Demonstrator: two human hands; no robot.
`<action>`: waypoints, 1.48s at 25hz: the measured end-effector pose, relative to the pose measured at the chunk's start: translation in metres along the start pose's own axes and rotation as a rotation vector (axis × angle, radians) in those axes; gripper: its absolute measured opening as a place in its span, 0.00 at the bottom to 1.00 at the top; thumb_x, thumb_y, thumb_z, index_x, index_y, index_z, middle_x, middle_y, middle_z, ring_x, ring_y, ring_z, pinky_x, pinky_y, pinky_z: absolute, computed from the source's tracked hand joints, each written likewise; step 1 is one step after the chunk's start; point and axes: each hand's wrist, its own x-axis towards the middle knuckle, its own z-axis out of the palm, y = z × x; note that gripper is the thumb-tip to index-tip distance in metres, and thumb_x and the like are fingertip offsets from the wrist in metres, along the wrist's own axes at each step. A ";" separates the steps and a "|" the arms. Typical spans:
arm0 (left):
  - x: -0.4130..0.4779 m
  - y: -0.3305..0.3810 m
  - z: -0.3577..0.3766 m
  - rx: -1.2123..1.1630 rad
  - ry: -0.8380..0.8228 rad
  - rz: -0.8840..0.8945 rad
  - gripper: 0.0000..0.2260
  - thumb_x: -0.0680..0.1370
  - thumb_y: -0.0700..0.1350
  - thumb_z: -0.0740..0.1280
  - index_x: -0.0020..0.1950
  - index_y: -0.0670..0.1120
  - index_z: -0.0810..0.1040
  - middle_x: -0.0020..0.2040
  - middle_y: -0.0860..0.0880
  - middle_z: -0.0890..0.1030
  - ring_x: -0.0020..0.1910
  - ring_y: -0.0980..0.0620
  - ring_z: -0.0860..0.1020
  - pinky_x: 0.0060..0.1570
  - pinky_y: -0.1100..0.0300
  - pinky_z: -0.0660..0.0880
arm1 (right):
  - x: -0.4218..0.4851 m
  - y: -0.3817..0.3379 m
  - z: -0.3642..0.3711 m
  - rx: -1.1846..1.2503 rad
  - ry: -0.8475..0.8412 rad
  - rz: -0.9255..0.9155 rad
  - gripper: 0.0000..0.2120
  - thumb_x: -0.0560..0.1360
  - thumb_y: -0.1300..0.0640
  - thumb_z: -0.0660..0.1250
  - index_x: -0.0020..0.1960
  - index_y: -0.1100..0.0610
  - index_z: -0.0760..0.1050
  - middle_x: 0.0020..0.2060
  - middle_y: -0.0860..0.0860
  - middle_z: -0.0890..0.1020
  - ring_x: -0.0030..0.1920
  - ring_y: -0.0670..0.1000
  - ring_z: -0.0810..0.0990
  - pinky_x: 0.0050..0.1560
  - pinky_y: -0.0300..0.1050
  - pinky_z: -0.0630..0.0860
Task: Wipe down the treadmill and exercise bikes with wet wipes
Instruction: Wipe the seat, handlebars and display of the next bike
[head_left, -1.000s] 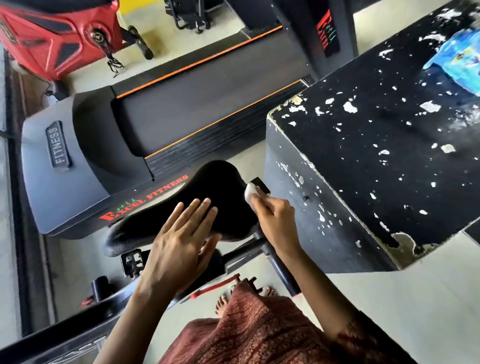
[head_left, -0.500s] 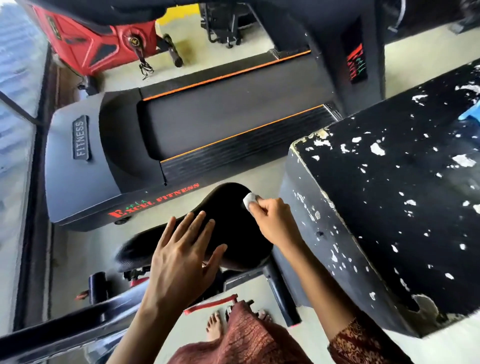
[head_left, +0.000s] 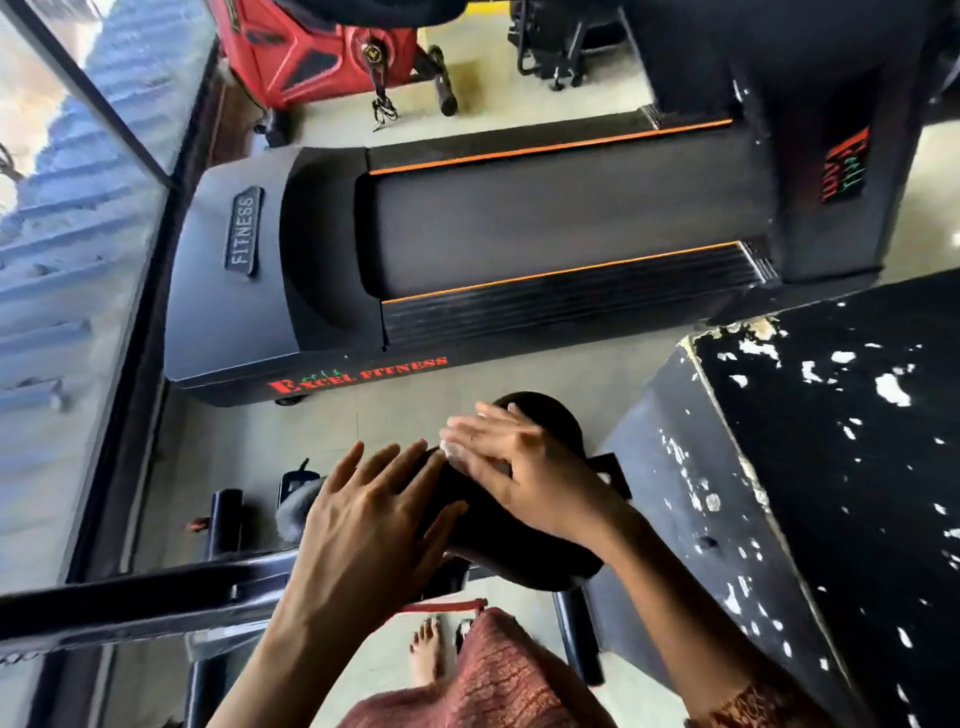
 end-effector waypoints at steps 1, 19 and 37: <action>-0.004 -0.003 -0.001 0.006 0.018 0.001 0.21 0.75 0.56 0.60 0.54 0.44 0.84 0.53 0.45 0.84 0.49 0.44 0.83 0.55 0.46 0.76 | -0.012 0.003 0.000 0.072 -0.008 -0.005 0.19 0.79 0.49 0.58 0.67 0.54 0.74 0.68 0.44 0.71 0.72 0.45 0.63 0.74 0.40 0.54; -0.019 -0.025 -0.004 -0.068 0.188 0.076 0.18 0.76 0.55 0.64 0.51 0.42 0.85 0.52 0.44 0.84 0.49 0.44 0.83 0.54 0.52 0.72 | 0.027 -0.006 -0.002 -0.118 0.031 0.282 0.12 0.81 0.59 0.59 0.52 0.61 0.80 0.54 0.56 0.82 0.60 0.57 0.75 0.63 0.45 0.61; -0.082 -0.068 -0.013 -0.128 0.307 0.138 0.14 0.77 0.44 0.70 0.58 0.38 0.81 0.62 0.42 0.78 0.57 0.45 0.80 0.51 0.53 0.77 | -0.001 -0.096 0.047 0.185 0.114 -0.129 0.18 0.80 0.52 0.59 0.65 0.60 0.75 0.62 0.53 0.79 0.64 0.50 0.75 0.66 0.46 0.70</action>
